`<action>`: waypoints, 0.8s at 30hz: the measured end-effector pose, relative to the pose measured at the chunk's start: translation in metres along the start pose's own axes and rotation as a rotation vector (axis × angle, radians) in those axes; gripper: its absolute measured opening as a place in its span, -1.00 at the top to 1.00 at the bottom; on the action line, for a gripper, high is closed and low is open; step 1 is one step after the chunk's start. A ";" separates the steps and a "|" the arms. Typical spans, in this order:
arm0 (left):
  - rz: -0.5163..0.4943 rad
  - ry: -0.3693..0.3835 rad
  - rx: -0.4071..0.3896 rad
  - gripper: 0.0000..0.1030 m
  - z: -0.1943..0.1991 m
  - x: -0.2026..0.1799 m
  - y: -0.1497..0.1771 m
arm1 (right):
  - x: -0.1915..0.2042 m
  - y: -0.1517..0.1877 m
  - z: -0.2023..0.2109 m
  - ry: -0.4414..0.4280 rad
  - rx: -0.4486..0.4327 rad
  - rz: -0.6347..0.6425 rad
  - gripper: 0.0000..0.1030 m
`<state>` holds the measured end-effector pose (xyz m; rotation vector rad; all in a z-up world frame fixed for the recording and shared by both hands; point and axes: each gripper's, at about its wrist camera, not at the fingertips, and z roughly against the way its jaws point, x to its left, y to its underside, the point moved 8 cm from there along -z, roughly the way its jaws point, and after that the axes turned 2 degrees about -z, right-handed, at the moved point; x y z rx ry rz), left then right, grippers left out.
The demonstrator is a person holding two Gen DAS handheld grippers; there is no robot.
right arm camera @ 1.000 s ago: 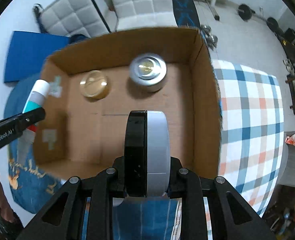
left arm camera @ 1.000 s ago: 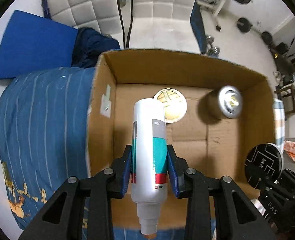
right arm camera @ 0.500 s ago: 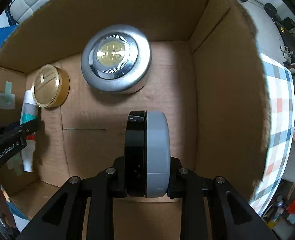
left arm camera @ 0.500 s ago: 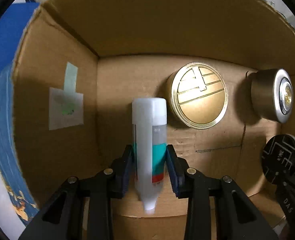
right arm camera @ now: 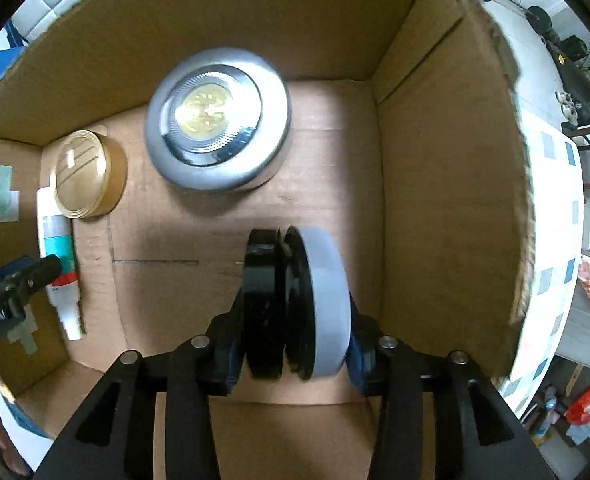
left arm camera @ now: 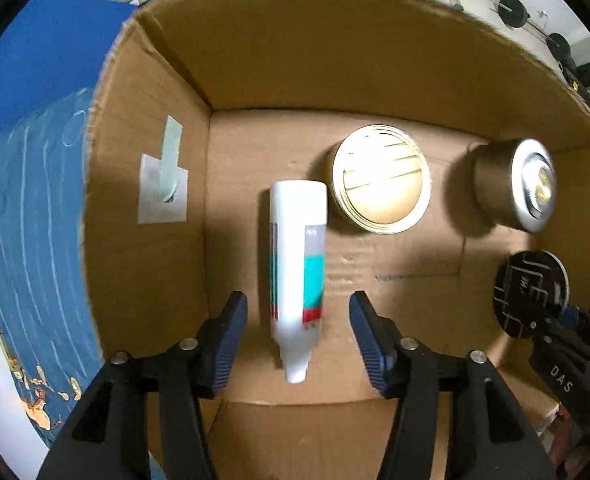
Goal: Organize rigid objects
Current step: 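Open both tools to set the tube and jar in the box, withdraw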
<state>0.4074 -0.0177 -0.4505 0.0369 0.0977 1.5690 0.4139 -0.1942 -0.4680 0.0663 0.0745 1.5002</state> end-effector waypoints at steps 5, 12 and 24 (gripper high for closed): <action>0.004 0.028 -0.039 -0.20 0.025 -0.008 0.020 | -0.002 0.008 0.021 0.020 -0.029 0.012 -0.19; 0.022 0.043 -0.152 -0.54 0.069 -0.007 0.051 | 0.001 0.031 0.053 0.005 -0.085 0.017 -0.35; 0.061 0.069 -0.337 -0.81 0.109 0.011 0.097 | 0.020 0.096 0.099 -0.036 -0.244 0.040 -0.93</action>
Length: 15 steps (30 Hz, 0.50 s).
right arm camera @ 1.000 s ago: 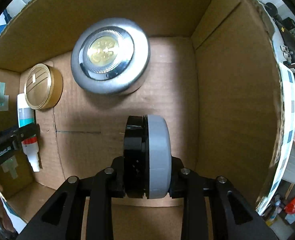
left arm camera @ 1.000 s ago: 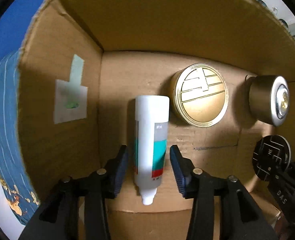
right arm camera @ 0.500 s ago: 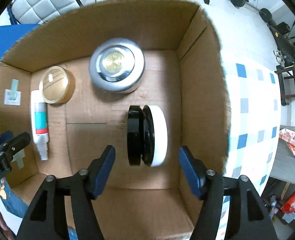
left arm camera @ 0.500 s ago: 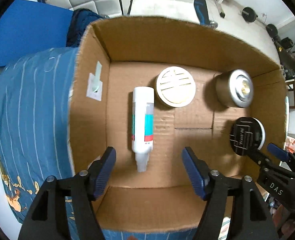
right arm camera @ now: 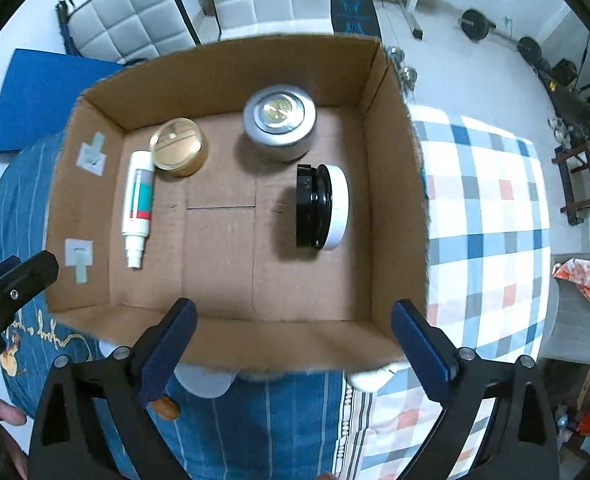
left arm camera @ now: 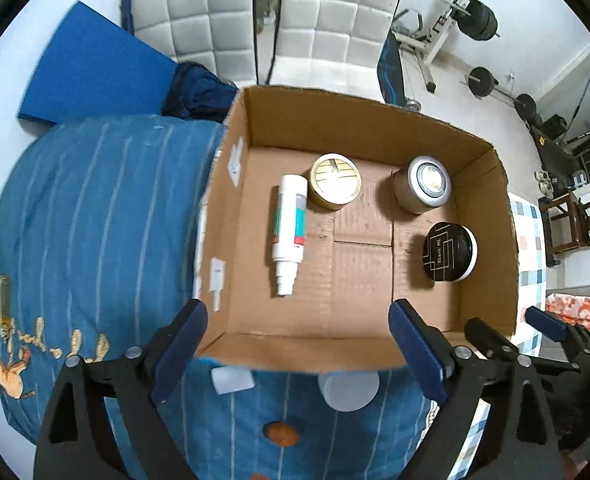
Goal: Organize rigid objects
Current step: 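Open both tools to set the tube and jar in the box, withdraw, then grasp the small white cup with the left tool while the right tool grasps the white tub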
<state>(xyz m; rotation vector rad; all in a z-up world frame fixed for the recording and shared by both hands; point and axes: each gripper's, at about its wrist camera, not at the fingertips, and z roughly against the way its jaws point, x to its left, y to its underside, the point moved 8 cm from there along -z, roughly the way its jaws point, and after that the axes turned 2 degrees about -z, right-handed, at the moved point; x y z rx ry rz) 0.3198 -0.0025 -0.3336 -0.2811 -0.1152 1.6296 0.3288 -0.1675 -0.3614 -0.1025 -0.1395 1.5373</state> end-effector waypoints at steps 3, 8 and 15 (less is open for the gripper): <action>-0.009 -0.004 -0.036 -0.81 0.018 0.001 0.007 | 0.004 0.009 0.021 -0.001 -0.051 0.009 -0.93; -0.024 -0.014 -0.108 -0.81 0.044 -0.007 0.020 | 0.005 0.021 0.051 -0.017 -0.109 0.010 -0.93; -0.040 -0.023 -0.188 -0.81 0.079 -0.015 0.030 | 0.003 0.038 0.087 -0.038 -0.173 0.017 -0.93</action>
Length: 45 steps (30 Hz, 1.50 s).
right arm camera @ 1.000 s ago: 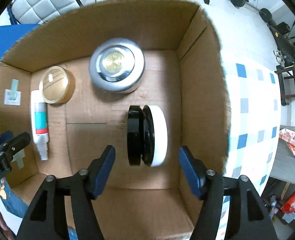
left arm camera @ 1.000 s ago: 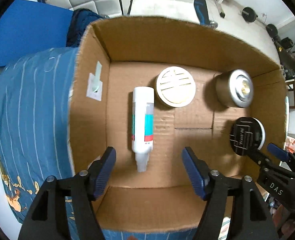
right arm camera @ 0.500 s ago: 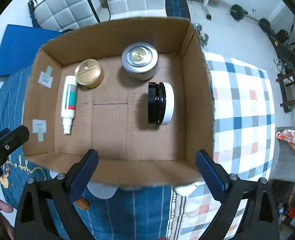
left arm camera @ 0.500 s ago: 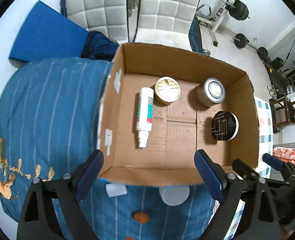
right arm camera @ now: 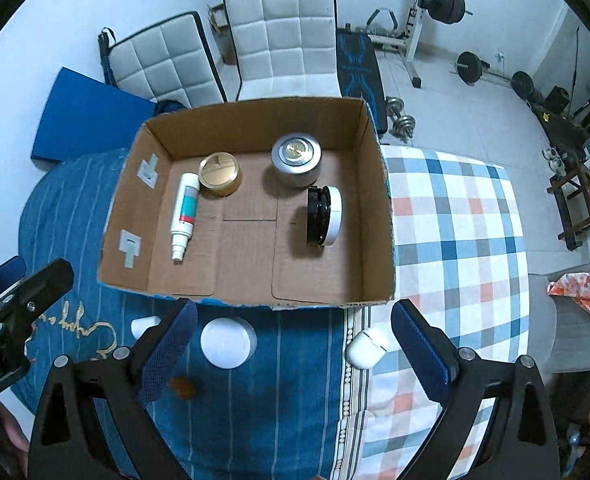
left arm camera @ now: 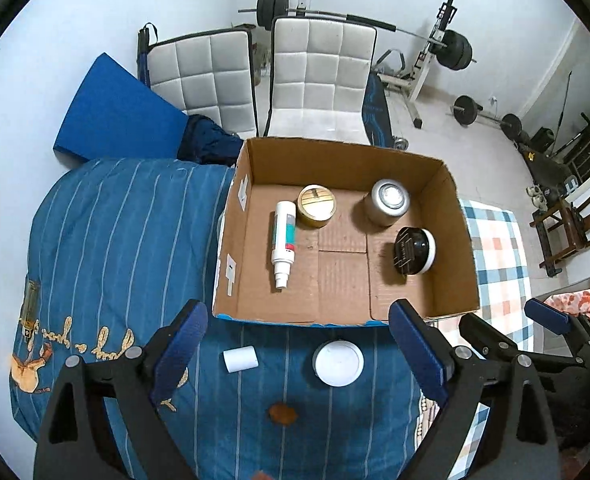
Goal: Organize rigid objects
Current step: 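Grasp the small white cup with the left tool while the right tool grasps the white tub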
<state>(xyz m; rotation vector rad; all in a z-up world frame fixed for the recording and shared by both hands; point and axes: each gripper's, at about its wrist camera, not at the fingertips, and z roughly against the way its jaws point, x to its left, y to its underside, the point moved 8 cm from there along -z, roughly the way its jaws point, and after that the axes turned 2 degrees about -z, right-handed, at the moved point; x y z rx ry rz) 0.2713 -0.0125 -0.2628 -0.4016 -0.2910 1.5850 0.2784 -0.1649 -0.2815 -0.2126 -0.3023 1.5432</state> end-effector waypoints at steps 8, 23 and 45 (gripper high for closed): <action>0.014 -0.059 0.030 -0.81 -0.017 0.019 0.015 | -0.004 0.021 -0.013 -0.010 0.047 -0.006 -0.93; 0.127 -0.130 0.386 -0.81 -0.154 0.101 0.106 | 0.058 0.095 -0.173 -0.095 0.329 -0.036 -0.93; 0.153 -0.082 0.512 -0.28 -0.231 0.086 0.127 | 0.067 0.126 -0.203 0.010 0.380 0.056 -0.42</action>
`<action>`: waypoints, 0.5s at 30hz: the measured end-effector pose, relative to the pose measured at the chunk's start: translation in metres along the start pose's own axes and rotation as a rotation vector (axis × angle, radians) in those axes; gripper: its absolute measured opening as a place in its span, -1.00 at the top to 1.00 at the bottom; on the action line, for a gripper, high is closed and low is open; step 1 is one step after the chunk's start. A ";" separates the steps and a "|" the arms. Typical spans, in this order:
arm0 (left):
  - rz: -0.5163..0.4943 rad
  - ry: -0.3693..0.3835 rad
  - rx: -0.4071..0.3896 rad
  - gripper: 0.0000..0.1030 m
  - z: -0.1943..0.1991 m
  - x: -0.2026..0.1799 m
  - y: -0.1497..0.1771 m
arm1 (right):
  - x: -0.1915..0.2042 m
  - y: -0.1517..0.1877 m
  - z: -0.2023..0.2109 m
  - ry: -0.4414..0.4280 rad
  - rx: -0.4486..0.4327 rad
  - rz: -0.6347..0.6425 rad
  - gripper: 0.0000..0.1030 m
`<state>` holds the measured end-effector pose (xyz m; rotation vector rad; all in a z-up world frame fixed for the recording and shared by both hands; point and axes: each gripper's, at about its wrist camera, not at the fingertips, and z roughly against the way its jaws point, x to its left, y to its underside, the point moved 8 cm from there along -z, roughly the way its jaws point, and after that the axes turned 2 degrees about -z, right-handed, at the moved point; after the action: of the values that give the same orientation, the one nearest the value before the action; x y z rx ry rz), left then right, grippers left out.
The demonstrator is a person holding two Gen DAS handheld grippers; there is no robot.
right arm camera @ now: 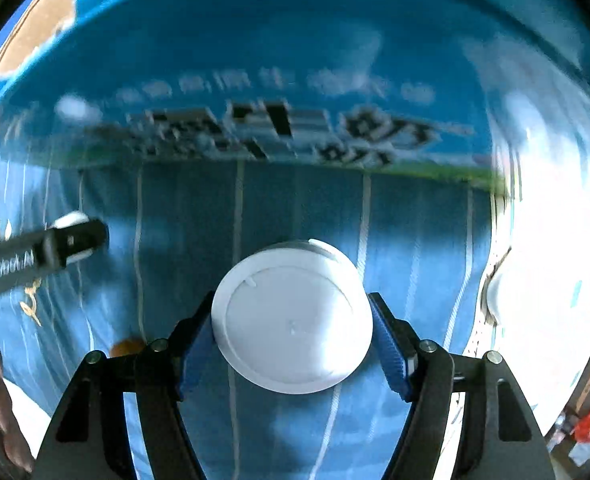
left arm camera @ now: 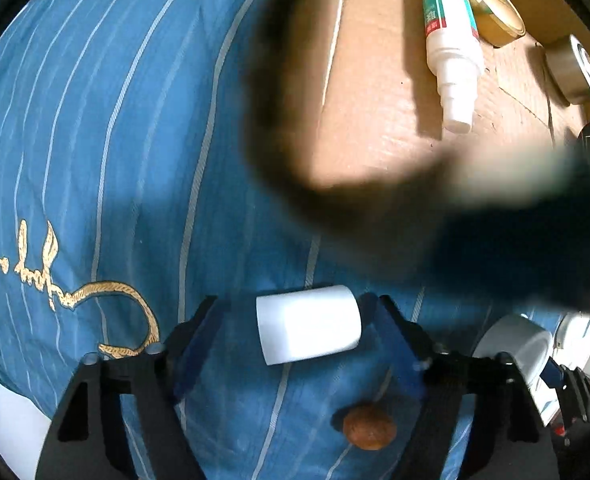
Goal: Organize rigid objects
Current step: 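Grasp the small white cup with the left tool while the right tool grasps the white tub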
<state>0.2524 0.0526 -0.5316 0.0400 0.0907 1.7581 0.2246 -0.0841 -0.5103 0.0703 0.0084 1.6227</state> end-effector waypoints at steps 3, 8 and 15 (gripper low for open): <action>-0.008 -0.016 -0.001 0.08 -0.001 -0.001 0.001 | -0.001 0.001 -0.002 -0.002 -0.008 -0.011 -0.40; -0.036 -0.046 -0.004 0.22 0.007 -0.010 0.008 | -0.013 0.014 -0.006 -0.013 -0.001 -0.039 -0.39; -0.104 -0.059 0.020 0.22 -0.002 -0.034 0.051 | -0.037 0.057 -0.015 -0.033 0.055 -0.081 -0.39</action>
<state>0.2085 0.0092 -0.5287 0.1001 0.0668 1.6504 0.1692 -0.1237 -0.5235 0.1369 0.0302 1.5404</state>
